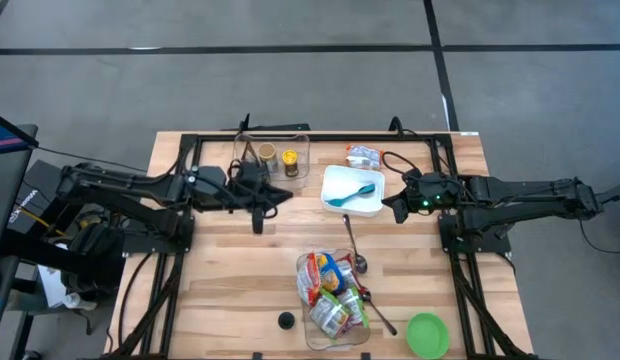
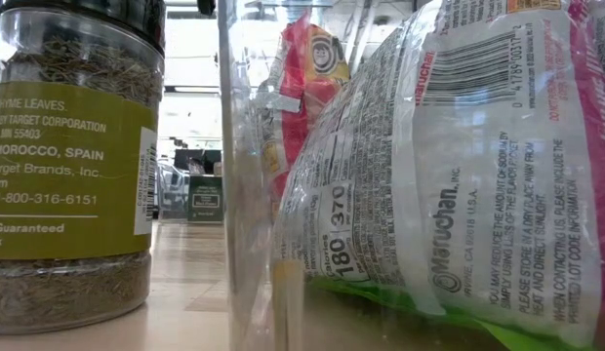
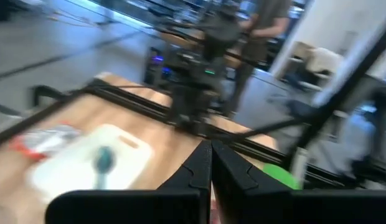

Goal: Pick & Place Food Item
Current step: Put the black seasoning bottle into the top transparent bin

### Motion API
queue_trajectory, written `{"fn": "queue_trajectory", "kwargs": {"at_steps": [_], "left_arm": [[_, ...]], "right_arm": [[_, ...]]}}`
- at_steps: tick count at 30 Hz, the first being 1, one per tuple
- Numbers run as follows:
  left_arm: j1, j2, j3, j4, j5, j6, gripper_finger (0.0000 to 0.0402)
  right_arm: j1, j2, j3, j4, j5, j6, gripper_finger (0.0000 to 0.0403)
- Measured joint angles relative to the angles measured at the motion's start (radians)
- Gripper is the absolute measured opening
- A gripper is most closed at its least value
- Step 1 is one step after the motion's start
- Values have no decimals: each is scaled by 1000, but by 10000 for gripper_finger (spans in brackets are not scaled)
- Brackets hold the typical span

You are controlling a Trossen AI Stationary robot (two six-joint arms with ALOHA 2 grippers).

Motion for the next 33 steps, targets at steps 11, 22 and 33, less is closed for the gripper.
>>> {"fn": "queue_trajectory", "kwargs": {"at_steps": [11,22,33], "left_arm": [[-204,87,0,244,103,-11,0],[-348,271,0,481,106,-12,0],[-437,386,0,532,103,-38,0]], "right_arm": [[0,0,0,-3,0,-6,8],[0,0,0,-20,0,-19,8],[0,0,0,-18,0,-18,8]]}}
